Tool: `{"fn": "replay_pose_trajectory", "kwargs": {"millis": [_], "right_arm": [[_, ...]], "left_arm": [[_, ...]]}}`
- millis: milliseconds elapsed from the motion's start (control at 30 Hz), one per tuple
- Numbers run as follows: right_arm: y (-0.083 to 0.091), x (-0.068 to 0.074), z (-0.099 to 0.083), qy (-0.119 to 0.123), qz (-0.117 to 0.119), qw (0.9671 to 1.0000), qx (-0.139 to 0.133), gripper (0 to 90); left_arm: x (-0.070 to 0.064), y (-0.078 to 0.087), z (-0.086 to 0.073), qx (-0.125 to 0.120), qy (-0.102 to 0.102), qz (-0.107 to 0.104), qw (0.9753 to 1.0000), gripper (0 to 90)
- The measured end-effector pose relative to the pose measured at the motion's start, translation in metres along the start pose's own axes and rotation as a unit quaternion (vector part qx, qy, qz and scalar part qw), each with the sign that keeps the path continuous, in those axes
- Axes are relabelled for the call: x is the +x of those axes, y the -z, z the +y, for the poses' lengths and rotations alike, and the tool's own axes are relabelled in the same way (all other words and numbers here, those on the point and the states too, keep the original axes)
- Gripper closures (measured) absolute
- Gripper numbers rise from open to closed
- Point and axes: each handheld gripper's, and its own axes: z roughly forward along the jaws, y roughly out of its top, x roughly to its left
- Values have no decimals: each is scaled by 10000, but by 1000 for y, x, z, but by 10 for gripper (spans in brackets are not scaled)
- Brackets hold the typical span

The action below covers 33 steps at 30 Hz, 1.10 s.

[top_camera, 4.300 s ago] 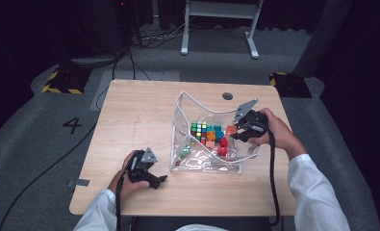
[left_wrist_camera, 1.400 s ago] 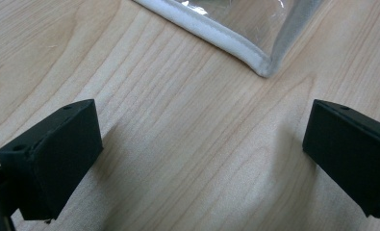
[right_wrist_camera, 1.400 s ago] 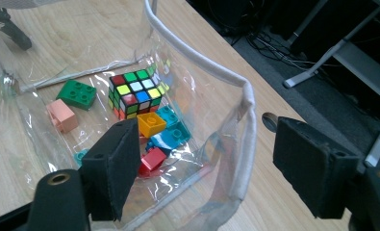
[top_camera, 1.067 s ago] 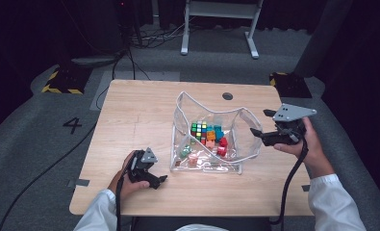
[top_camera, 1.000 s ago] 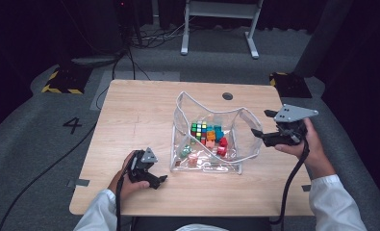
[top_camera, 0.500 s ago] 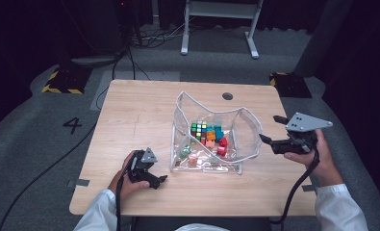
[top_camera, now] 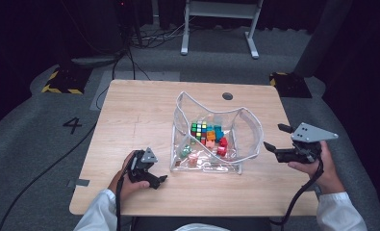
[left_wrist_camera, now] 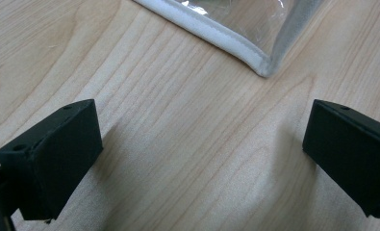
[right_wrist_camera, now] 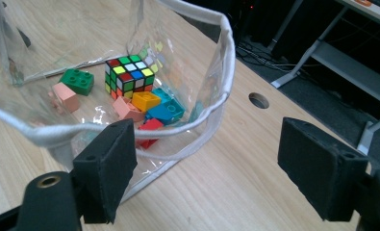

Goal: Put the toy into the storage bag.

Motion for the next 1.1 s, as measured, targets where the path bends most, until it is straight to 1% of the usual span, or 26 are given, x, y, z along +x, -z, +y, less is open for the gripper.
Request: {"fn": "replay_pose_trajectory", "kwargs": {"millis": [100, 200, 233, 333, 500, 600, 667, 733, 767, 800, 933, 1000, 1100], "right_arm": [[-1, 1, -7, 3, -17, 10000, 15, 212], [-2, 1, -14, -29, 27, 10000, 32, 211], [-2, 2, -17, -112, 15, 9999, 51, 210], [-6, 3, -24, -122, 23, 9998, 130, 209], [-15, 8, -36, -93, -52, 9993, 353, 208], [-20, 10, -43, -102, -47, 9988, 477, 208], [-23, 11, -47, -91, -59, 9985, 531, 208], [-25, 11, -51, -139, -36, 9983, 559, 207], [-26, 11, -53, -119, -33, 9982, 580, 207], [-27, 12, -55, -156, -46, 9981, 588, 207], [-32, 12, -63, -170, -51, 9976, 674, 206], [-34, 14, -68, -219, -28, 9970, 738, 206], [-38, 14, -75, -221, -44, 9962, 836, 205]], "left_arm": [[0, 0, 0, 0, 0, 3, 10000, 2], [0, 0, 0, -2, 0, 0, 10000, 1], [0, 0, 0, -1, -1, 3, 10000, 1], [0, 0, 0, 0, -3, 1, 10000, 1], [0, 0, 0, -1, -1, 1, 10000, 1], [0, 0, 0, 0, -4, 2, 10000, 1], [0, 0, 0, 1, -3, 3, 10000, 1], [0, 0, 0, 0, -3, 3, 10000, 1], [0, 0, 0, 1, -3, 3, 10000, 1], [0, 0, 0, 1, -3, 2, 10000, 1], [0, 0, 0, -1, -2, 1, 10000, 1], [0, 0, 0, -1, -2, 0, 10000, 1], [0, 0, 0, 0, -2, 0, 10000, 1]]}}
